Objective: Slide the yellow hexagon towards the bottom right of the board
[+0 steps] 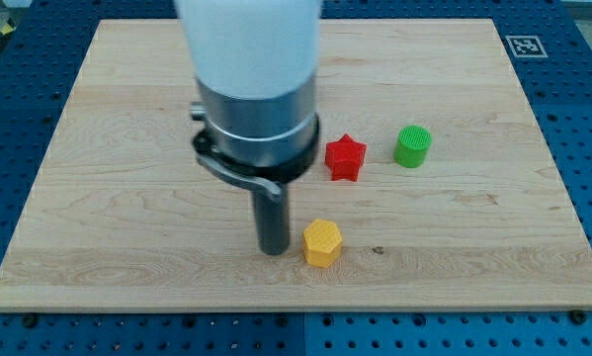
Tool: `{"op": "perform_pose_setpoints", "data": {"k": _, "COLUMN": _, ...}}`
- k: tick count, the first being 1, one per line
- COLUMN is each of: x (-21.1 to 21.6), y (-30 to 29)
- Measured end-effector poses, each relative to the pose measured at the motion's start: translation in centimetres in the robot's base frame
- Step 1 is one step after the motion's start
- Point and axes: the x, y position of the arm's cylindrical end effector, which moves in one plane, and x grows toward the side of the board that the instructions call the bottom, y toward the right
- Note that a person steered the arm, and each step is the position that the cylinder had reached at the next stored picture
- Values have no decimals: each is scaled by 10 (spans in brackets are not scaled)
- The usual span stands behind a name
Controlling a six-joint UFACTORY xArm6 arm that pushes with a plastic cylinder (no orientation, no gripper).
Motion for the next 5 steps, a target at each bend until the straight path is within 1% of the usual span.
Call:
{"op": "perform_pose_setpoints", "data": {"k": 2, "x": 6, "y": 68}}
{"op": "perform_pose_setpoints", "data": {"k": 3, "x": 18, "y": 105}}
{"op": "perform_pose_setpoints", "data": {"k": 4, "x": 22, "y": 143}}
{"op": "perform_pose_setpoints", "data": {"k": 5, "x": 32, "y": 164}}
